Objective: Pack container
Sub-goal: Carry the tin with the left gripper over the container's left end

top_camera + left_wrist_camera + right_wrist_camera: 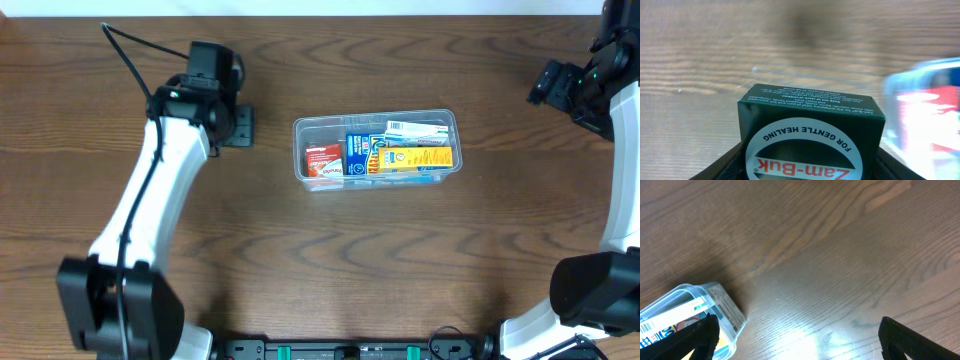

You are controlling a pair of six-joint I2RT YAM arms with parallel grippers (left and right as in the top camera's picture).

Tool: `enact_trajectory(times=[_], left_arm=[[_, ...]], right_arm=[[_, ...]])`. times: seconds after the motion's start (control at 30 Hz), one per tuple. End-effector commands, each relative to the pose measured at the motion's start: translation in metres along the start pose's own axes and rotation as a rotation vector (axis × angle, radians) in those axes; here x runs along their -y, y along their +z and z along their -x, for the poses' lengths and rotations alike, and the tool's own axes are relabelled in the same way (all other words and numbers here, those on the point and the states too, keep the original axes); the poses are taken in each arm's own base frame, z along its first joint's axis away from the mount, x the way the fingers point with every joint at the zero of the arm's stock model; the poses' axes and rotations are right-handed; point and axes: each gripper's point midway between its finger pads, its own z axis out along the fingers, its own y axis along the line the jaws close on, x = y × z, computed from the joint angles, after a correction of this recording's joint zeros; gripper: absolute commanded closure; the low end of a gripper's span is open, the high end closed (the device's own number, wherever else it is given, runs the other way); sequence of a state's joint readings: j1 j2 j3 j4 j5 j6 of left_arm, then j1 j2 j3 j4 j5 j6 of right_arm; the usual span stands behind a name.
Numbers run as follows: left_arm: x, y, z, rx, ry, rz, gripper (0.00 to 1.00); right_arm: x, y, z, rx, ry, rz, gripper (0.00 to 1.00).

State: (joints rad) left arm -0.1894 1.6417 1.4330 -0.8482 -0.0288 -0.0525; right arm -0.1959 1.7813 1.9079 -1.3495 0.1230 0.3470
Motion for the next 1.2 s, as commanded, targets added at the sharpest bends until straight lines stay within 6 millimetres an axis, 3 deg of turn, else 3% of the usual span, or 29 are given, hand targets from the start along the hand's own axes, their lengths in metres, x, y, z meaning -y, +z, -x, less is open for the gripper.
enact_trajectory(times=[0.0,0.47,0.6,0.9,1.17], left_arm=[[0.025,-0.027,0.009,0.072,-0.013,-0.044,0.40],[0.152,-0.056,0.002,0.186,0.155,-0.234,0.40],[0.177,-0.064,-0.001,0.218,0.201,-0.274,0.40],[0.182,-0.053,-0.008,0.204,0.185,-0.228,0.40],[0.186,-0.014,-0.019,0.113,0.149,-0.183,0.40]], right_arm=[[0.003,0.002,0.001,-0.004,0.003,-0.005,0.01],[0.003,0.002,0.001,-0.004,0.003,-0.005,0.01],[0.003,0.002,0.001,-0.004,0.004,-0.005,0.01],[0.003,0.002,0.001,-0.004,0.003,-0.005,0.01],[0.003,0.002,0.001,-0.004,0.003,-0.005,0.01]])
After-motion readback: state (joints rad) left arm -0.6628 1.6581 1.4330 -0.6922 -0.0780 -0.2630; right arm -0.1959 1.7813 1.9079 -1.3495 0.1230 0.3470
